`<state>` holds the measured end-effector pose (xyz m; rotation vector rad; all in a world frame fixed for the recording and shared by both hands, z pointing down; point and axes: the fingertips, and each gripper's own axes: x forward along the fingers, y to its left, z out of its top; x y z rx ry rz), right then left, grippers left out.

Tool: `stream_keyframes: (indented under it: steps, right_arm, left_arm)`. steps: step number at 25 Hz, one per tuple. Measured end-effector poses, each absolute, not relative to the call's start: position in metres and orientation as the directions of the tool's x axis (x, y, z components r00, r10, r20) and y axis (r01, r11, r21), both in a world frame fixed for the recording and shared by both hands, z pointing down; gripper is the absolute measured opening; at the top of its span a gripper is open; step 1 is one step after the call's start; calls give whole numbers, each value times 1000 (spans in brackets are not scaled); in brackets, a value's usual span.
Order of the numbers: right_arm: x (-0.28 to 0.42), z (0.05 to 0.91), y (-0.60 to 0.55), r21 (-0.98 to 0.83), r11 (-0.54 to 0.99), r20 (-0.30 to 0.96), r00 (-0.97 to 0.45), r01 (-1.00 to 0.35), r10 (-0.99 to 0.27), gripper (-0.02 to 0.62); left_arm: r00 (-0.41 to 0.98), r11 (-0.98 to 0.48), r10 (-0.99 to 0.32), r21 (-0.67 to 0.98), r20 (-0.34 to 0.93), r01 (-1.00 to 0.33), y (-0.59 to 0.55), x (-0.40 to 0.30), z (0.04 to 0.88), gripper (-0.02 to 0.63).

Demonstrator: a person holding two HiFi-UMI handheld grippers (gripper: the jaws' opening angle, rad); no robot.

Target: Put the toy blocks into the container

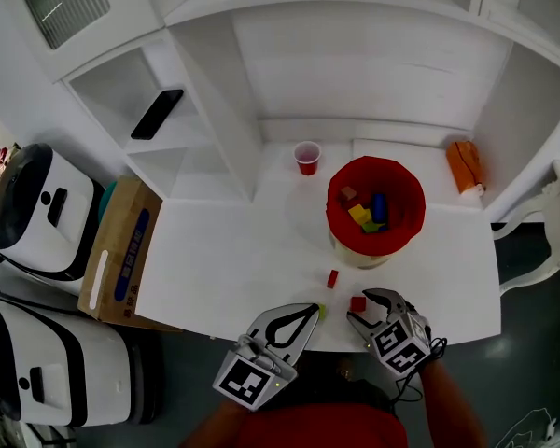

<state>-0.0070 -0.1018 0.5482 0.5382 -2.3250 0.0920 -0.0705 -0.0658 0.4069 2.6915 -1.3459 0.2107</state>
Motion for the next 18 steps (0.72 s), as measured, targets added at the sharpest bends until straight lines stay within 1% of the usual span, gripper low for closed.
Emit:
stream_keyframes:
  steps: [5, 6, 7, 9, 13, 18]
  right_arm:
    - [-6, 569, -103, 108, 923, 748, -581, -369, -320, 241]
    - [-5, 570, -103, 113, 924, 747, -582, -365, -321, 232]
    - [-5, 569, -102, 115, 925, 741, -589, -363, -323, 203]
    - [-7, 566, -100, 97, 925, 716, -620, -368, -321, 200]
    - [-5, 529, -96, 9, 892, 602, -709, -452, -366, 198]
    - [3, 419, -113, -70, 833, 326, -802, -549, -501, 199]
  left_arm:
    - [582, -583, -792, 56, 184, -810, -71, -80, 406, 20]
    - [580, -581, -794, 57, 183, -812, -73, -81, 406, 20]
    - [579, -580, -795, 56, 182, -813, -74, -82, 405, 20]
    - [577, -578, -796, 50, 184, -814, -77, -84, 406, 20]
    - [574, -576, -797, 46, 190, -816, -80, -87, 407, 20]
    - [579, -582, -792, 44, 195, -812, -83, -87, 409, 20]
